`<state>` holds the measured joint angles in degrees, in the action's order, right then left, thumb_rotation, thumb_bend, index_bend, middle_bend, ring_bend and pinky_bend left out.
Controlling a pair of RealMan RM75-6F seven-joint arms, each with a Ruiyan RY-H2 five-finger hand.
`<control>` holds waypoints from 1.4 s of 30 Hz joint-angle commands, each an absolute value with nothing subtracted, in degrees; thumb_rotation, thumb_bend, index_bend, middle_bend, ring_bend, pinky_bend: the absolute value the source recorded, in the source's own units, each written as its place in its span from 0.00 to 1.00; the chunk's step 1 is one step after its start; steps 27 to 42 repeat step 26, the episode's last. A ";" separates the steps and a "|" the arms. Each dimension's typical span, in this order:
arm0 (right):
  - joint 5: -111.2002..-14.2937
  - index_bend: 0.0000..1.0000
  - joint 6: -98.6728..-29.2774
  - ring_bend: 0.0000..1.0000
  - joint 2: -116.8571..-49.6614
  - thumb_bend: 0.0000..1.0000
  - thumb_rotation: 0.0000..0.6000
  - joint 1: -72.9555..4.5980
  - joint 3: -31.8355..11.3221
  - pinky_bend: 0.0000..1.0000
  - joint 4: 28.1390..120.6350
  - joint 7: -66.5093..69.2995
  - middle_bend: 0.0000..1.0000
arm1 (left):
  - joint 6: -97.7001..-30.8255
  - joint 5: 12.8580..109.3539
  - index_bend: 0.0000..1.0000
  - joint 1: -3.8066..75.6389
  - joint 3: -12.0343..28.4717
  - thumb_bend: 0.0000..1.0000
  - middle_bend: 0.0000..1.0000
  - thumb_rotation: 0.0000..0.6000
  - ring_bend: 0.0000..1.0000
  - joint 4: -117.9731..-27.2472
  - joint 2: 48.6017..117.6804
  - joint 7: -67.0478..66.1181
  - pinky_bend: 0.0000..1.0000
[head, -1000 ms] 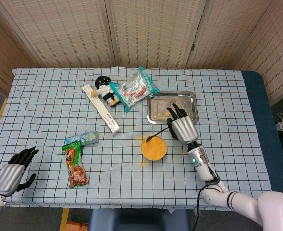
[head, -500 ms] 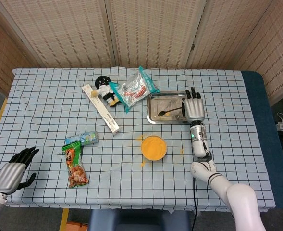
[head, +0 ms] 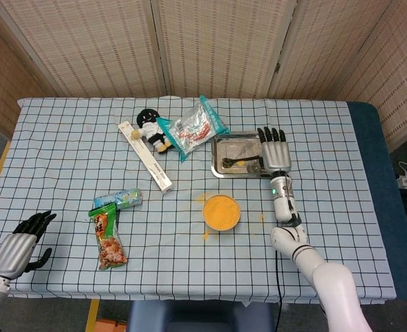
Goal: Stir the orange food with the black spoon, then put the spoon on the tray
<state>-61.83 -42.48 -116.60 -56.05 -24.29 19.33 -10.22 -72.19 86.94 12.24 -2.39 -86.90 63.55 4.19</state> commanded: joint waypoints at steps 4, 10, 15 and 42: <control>-66.88 0.00 -55.13 0.00 -102.42 0.34 1.00 -42.77 -18.31 0.01 47.95 -11.74 0.00 | -73.45 87.08 0.00 11.60 -2.40 0.45 0.00 1.00 0.00 -87.24 63.24 4.06 0.14; -70.92 0.00 -72.26 0.00 -80.20 0.34 1.00 -24.17 -6.70 0.00 89.95 -23.63 0.00 | -75.61 85.92 0.00 10.64 -1.32 0.45 0.00 1.00 0.00 -86.36 63.97 3.46 0.14; -77.96 0.00 -84.59 0.00 -75.63 0.34 1.00 -14.72 -0.02 0.00 96.62 -23.21 0.00 | -79.67 85.82 0.00 9.53 0.25 0.45 0.00 1.00 0.00 -84.47 66.24 2.34 0.14; -77.34 0.00 -85.75 0.00 -71.52 0.34 1.00 -10.69 -0.20 0.00 97.56 -19.15 0.00 | -81.58 86.67 0.00 9.24 0.86 0.45 0.00 1.00 0.00 -83.45 68.20 0.21 0.14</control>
